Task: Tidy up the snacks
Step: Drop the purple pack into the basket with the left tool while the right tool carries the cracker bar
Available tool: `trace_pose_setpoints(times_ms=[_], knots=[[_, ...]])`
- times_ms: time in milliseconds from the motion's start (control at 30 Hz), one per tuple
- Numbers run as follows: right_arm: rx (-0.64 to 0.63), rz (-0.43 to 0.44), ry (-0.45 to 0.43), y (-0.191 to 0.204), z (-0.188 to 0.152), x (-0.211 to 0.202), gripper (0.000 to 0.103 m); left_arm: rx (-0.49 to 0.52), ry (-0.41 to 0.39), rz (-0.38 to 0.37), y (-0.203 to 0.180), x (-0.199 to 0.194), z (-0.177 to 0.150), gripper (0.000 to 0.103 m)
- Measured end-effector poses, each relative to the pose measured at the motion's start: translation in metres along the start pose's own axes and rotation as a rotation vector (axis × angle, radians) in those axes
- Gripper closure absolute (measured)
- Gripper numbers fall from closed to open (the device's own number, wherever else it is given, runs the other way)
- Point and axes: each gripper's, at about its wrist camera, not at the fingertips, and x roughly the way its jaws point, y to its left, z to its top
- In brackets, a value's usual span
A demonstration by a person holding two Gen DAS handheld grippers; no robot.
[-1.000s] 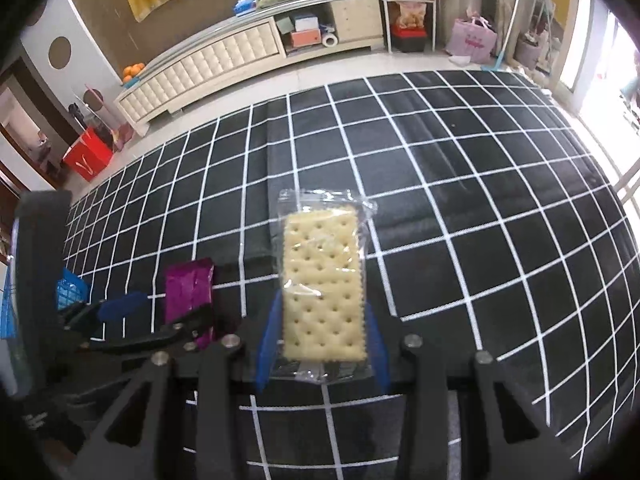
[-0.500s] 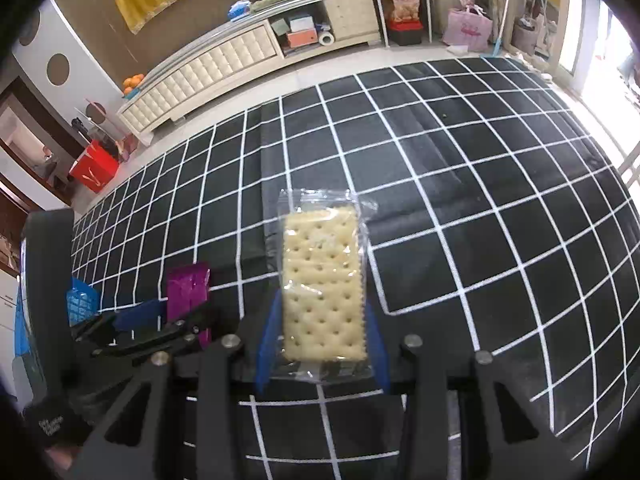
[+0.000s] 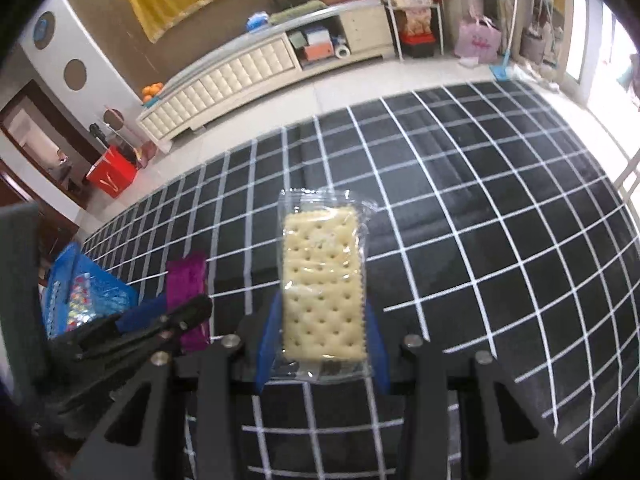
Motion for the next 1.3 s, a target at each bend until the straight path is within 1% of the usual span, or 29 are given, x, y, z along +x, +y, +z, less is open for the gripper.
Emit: trace_pose_setpoints(times_ms=[33, 133, 200, 333, 433, 467, 533, 600, 733, 833, 933, 1033, 1133, 1300], knots=[[-0.015, 0.004, -0.008, 0.008, -0.001, -0.009, 0.059, -0.001, -0.013, -0.004, 0.000, -0.008, 0.000, 0.057], [-0.041, 0.009, -0.030, 0.026, -0.004, -0.029, 0.059, -0.018, -0.077, -0.049, 0.007, -0.048, -0.005, 0.057], [-0.051, 0.018, -0.045, 0.039, -0.006, -0.046, 0.059, -0.027, -0.113, -0.057, 0.015, -0.074, -0.012, 0.057], [-0.071, 0.042, -0.077, 0.063, -0.012, -0.071, 0.059, -0.015, -0.167, -0.048, 0.025, -0.114, -0.024, 0.057], [-0.093, 0.061, -0.091, 0.084, -0.017, -0.084, 0.059, -0.021, -0.229, -0.052, 0.048, -0.148, -0.037, 0.057], [-0.094, 0.068, -0.091, 0.090, -0.018, -0.085, 0.059, -0.027, -0.237, -0.051, 0.060, -0.157, -0.045, 0.057], [-0.100, 0.102, -0.086, 0.107, -0.024, -0.090, 0.059, -0.036, -0.254, -0.048, 0.072, -0.174, -0.052, 0.057], [-0.116, 0.114, -0.095, 0.124, -0.030, -0.095, 0.059, -0.032, -0.265, -0.026, 0.089, -0.187, -0.059, 0.057], [-0.163, 0.143, -0.094, 0.163, -0.044, -0.098, 0.059, -0.038, -0.288, 0.021, 0.121, -0.207, -0.071, 0.057], [-0.194, 0.152, -0.090, 0.190, -0.052, -0.096, 0.059, -0.060, -0.303, 0.036, 0.147, -0.217, -0.080, 0.057], [-0.214, 0.166, -0.086, 0.211, -0.060, -0.094, 0.059, -0.081, -0.299, 0.061, 0.176, -0.223, -0.092, 0.057], [-0.243, 0.171, -0.075, 0.231, -0.068, -0.088, 0.059, -0.097, -0.290, 0.069, 0.202, -0.227, -0.107, 0.056], [-0.269, 0.171, -0.063, 0.247, -0.076, -0.080, 0.059, -0.102, -0.274, 0.053, 0.220, -0.225, -0.112, 0.056], [-0.283, 0.160, -0.032, 0.261, -0.079, -0.062, 0.059, -0.086, -0.223, 0.067, 0.236, -0.206, -0.119, 0.056]])
